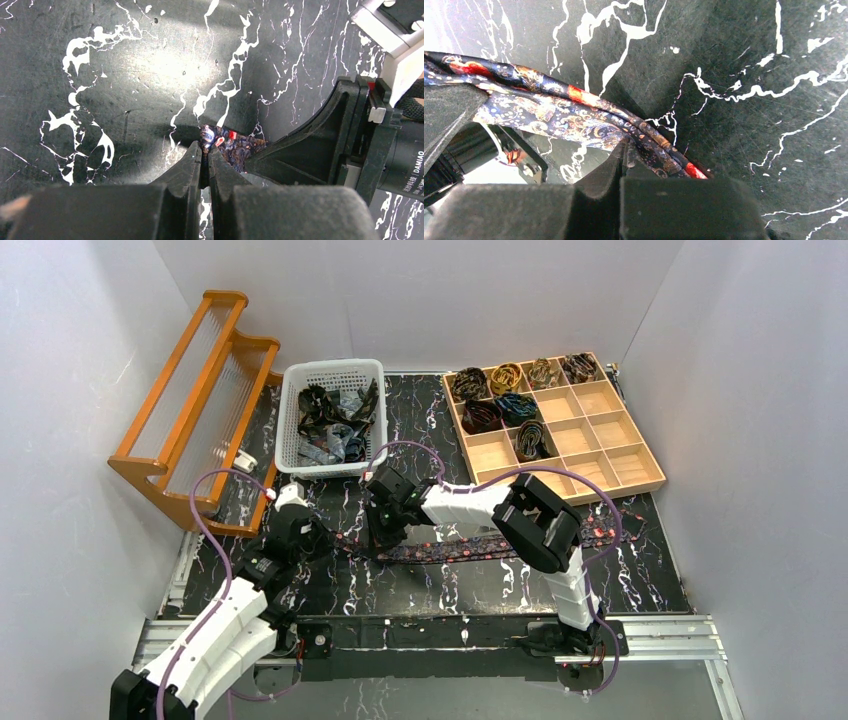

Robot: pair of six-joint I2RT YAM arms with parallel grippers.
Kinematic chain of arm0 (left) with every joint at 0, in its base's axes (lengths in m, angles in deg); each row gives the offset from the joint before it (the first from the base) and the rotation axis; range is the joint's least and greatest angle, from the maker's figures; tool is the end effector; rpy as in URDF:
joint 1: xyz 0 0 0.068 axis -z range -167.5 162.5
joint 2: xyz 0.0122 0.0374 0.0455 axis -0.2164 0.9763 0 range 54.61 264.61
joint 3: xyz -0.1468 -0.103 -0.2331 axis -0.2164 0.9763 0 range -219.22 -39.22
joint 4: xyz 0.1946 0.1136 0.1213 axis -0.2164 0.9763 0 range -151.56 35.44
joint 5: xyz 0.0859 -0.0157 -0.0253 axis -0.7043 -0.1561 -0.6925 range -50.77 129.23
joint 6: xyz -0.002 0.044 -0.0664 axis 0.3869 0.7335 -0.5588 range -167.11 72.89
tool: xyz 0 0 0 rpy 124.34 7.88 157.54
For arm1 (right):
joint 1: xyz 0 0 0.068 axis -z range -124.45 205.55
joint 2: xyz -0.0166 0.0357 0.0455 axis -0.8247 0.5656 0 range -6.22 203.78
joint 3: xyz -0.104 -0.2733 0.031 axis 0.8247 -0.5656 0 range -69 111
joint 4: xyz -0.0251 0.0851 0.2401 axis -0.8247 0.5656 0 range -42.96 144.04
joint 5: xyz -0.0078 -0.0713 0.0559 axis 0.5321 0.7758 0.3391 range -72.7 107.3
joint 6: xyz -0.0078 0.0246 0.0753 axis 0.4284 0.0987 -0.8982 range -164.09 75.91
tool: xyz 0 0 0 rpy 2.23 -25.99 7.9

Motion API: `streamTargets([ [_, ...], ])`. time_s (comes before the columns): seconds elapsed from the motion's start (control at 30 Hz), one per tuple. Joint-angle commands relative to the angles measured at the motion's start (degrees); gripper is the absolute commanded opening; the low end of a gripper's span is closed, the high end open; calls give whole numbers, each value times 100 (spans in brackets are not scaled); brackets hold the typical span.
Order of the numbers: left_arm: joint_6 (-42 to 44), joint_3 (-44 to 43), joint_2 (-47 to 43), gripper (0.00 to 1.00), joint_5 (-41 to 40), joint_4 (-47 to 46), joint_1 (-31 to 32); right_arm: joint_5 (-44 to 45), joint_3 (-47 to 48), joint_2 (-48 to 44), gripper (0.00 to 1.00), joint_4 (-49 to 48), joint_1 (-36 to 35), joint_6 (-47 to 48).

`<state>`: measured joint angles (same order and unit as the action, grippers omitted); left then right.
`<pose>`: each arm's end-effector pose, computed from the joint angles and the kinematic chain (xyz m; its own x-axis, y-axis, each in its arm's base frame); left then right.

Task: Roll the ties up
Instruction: Roll the tie at the center of the board.

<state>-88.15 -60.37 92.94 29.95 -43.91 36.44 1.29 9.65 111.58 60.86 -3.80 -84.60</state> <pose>0.1490 -0.0541 0.1966 -0.5773 -0.4527 -0.6796 -0.1319 0.8730 -0.4695 0.2188 0.4063 0.1503 -0.9015 -0.2969 -0.3148 -0.4289 0.7099 0.5586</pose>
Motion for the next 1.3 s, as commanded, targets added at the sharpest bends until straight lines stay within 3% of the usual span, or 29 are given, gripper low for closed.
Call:
streamTargets([
  [0.0, 160, -311, 81, 0, -259, 166, 172, 565, 98, -82, 2, 385, -32, 103],
  [0.4, 174, -626, 380, 0, 296, -208, 984, -27, -258, 85, 1, -143, 155, -396],
  [0.83, -141, -389, 936, 0, 564, -1084, 1291, -882, -786, -768, 1, -1162, 563, -739],
  [1.0, -82, -374, 1095, 0, 334, -1083, 1376, -550, -1085, -1437, 6, -1036, 709, -738],
  [1.27, -86, -582, 1866, 0, 8, -1393, 1965, 885, -1586, -2372, 11, -193, 978, -420],
])
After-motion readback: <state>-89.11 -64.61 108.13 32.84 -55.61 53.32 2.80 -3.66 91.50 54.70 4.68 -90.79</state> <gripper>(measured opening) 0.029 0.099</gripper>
